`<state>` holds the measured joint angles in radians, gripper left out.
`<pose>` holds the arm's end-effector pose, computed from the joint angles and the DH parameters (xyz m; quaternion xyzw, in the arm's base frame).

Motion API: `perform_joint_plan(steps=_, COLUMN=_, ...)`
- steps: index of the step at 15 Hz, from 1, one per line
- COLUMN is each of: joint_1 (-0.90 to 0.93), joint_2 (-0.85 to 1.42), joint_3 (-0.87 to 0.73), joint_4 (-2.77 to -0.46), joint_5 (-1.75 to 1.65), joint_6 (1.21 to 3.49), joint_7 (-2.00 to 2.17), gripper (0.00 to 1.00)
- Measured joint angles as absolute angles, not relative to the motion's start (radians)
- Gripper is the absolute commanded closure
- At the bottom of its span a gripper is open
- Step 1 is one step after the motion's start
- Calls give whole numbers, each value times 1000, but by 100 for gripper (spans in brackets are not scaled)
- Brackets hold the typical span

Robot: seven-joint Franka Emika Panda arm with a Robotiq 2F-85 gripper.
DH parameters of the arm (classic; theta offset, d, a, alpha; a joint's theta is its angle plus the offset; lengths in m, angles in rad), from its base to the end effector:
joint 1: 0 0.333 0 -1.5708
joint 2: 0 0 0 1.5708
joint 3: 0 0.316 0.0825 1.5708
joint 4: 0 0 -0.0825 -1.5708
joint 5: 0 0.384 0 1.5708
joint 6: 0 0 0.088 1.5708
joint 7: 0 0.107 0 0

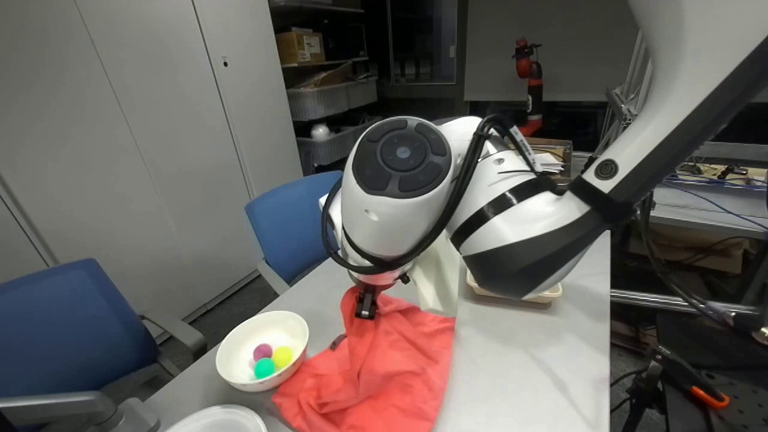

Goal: Fold up the peach sweat shirt on the table.

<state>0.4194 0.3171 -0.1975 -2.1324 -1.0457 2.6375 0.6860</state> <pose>0.5629 0.1513 0.2699 0.9247 0.2113 0.2005 0.2452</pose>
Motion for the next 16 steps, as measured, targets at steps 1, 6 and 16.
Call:
perform_joint_plan(steps=1, joint_1=420, joint_2=322, joint_3=-197, joint_4=-2128, joint_5=-1046, joint_6=2638, joint_7=688, gripper=98)
perform_joint_plan(steps=6, joint_1=421, joint_2=326, joint_3=-197, joint_4=-2123, joint_5=-1046, joint_6=2638, joint_7=690, gripper=100)
perform_joint_plan(steps=16, joint_1=317, joint_2=423, joint_3=-179, joint_4=-1983, joint_5=-1045, joint_6=2545, joint_7=794, gripper=100)
